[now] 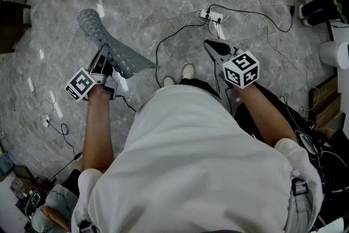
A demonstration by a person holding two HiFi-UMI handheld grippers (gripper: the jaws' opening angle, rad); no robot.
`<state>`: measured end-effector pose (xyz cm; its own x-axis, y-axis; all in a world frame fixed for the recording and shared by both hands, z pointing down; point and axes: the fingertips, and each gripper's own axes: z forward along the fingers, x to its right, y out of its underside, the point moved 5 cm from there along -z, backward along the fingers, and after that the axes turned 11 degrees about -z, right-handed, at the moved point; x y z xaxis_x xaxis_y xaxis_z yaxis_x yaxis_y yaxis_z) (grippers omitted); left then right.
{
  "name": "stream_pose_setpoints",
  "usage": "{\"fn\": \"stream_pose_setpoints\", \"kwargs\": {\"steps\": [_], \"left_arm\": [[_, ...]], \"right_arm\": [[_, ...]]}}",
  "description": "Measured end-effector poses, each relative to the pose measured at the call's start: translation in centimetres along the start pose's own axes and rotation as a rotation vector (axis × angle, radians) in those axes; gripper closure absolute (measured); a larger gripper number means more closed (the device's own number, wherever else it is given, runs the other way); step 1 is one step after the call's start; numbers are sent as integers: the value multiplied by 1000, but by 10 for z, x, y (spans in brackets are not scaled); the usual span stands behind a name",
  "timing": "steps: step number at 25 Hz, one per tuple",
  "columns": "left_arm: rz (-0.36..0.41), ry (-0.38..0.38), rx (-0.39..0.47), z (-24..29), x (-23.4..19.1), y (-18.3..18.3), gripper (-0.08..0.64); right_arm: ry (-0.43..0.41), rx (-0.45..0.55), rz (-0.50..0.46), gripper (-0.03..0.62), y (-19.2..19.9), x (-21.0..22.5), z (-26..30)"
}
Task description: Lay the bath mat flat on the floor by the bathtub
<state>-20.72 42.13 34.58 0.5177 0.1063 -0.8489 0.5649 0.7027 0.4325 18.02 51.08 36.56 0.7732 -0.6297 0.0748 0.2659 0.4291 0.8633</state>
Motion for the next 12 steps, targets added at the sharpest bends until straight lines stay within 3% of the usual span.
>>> {"fn": "stream_pose_setpoints", "kwargs": {"steps": [12], "left_arm": [[33,49,1,-4,-10,1,506]], "right_arm": [[-38,17,-16,584,16,-41,28]]}}
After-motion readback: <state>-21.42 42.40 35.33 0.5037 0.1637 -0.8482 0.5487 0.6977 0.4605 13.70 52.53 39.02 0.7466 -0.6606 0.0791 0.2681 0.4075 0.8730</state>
